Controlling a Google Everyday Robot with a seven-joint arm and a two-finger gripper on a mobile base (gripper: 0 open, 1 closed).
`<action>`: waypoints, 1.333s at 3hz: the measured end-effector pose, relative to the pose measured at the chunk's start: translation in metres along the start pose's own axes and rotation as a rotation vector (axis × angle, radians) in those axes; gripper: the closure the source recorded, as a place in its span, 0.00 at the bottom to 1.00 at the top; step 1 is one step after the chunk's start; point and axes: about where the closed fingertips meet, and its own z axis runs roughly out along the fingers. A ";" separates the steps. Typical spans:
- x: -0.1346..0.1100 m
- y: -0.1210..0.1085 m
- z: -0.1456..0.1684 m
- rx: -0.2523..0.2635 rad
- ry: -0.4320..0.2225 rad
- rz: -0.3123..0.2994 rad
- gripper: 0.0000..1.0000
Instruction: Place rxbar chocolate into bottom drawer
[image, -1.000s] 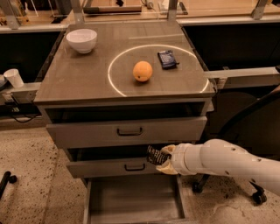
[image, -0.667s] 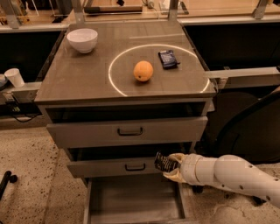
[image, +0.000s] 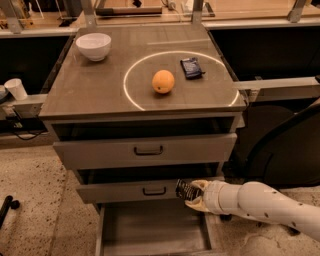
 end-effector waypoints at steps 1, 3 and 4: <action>0.057 0.027 0.054 -0.023 0.035 -0.007 1.00; 0.110 0.063 0.104 -0.082 0.053 0.029 1.00; 0.141 0.065 0.129 -0.089 0.102 0.022 1.00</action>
Offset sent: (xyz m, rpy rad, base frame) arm -0.0206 -0.0154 -0.2331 -0.0434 0.1454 0.0334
